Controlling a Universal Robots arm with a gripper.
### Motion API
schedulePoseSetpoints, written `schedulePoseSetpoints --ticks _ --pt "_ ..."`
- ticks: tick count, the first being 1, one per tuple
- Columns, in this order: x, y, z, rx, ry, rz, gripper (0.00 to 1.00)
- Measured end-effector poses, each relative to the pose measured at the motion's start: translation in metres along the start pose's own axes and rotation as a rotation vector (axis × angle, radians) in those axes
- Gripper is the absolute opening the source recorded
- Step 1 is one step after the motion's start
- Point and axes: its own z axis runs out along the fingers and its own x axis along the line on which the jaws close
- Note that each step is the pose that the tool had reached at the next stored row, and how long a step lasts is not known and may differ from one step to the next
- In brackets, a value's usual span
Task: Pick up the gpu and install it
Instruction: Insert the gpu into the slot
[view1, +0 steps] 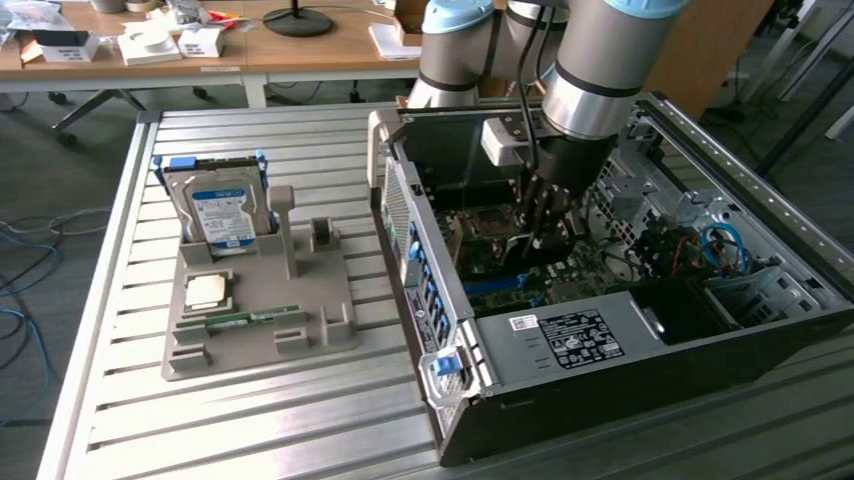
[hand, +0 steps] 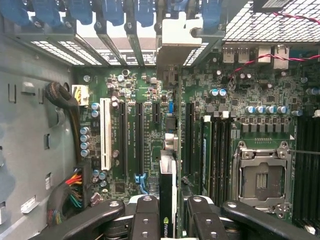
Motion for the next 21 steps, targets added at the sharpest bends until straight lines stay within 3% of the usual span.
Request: schedulePoseSetpoints --ticks 21 --pt "-0.0004 0.0051 0.0079 -0.0002 0.0002 0.0 0.26"
